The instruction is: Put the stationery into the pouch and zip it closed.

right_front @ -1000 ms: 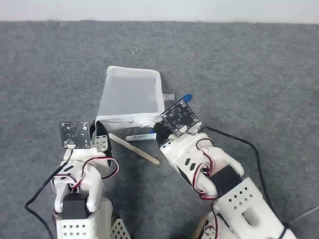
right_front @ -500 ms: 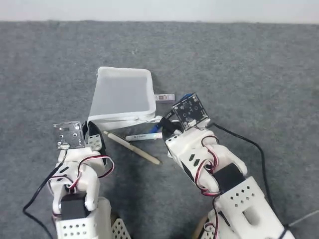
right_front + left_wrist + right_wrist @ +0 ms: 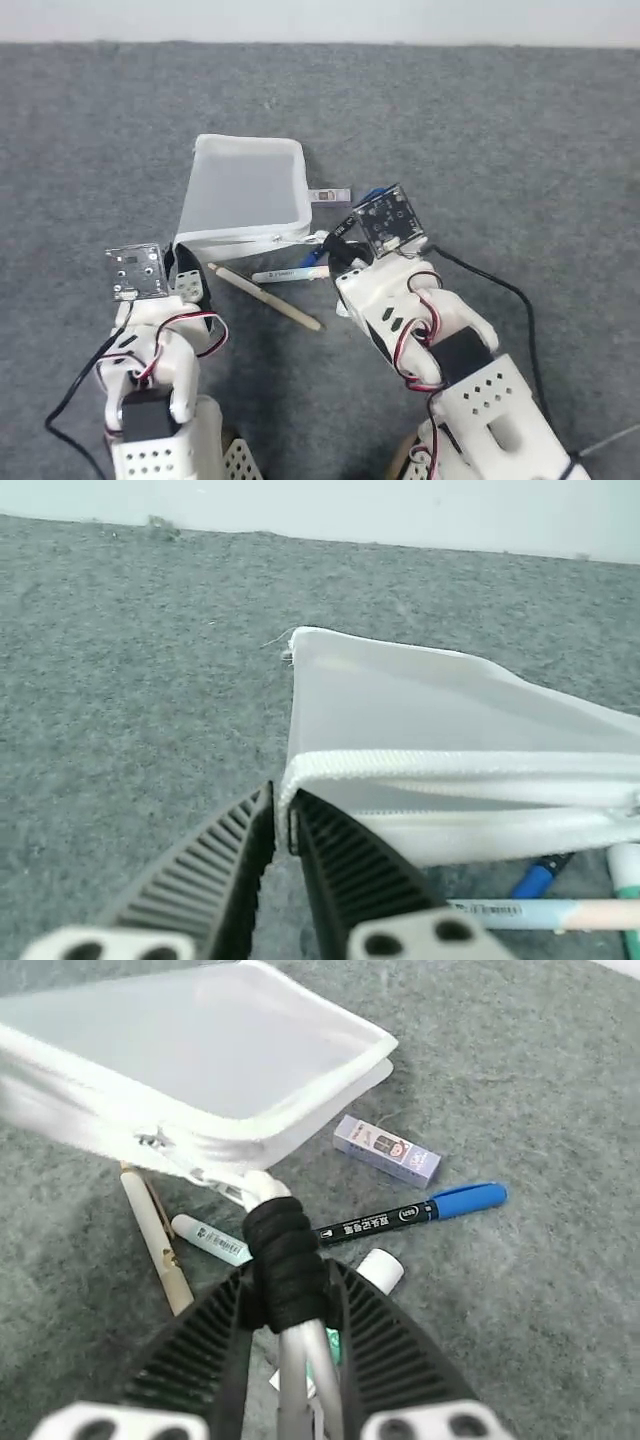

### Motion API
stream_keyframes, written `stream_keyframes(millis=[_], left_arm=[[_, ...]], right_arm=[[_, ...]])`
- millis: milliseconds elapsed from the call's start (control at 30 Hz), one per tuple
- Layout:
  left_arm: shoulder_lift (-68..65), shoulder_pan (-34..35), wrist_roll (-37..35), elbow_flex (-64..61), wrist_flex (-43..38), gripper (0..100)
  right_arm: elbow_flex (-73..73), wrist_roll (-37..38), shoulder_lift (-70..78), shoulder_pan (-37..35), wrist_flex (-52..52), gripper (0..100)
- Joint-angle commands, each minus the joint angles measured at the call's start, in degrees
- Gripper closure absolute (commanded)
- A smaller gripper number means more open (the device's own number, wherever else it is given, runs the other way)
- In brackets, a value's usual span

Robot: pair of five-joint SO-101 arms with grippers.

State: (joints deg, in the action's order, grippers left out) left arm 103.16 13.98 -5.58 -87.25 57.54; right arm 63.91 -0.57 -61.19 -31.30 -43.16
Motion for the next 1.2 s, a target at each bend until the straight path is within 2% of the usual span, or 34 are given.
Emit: stream_keyframes(millis=[0,300,367,533,600,900,1100,1167], left_arm=[[0.62,2.11,-0.70,3.82,-0.53,99],[0.62,1.67,-0.44,3.74,-0.26,98],[0.62,1.67,-0.44,3.47,-0.26,94],[0.53,1.67,-0.79,1.10,-0.53,73],[0.53,1.67,-1.49,0.75,-0.53,70],[0.53,0.70,-1.49,0.40,-1.14,70],[0.53,-2.37,2.55,-4.26,-7.56,70],[0.53,-2.37,2.81,-4.26,-7.65,74]], right_arm=[[-1.93,-1.32,-2.42,4.00,0.75,99.2],[-2.20,-1.05,-2.51,3.65,0.40,99.2],[-2.11,0.18,-3.82,3.56,0.22,99.2],[-1.85,4.84,-11.82,-1.10,-4.62,99.2],[-1.76,6.51,-15.52,-2.86,-6.64,99.2],[1.14,9.58,-24.84,-7.16,-9.01,99.2],[1.23,9.58,-26.15,-7.87,-10.07,99.2],[1.23,9.58,-26.15,-7.87,-10.07,99.2]])
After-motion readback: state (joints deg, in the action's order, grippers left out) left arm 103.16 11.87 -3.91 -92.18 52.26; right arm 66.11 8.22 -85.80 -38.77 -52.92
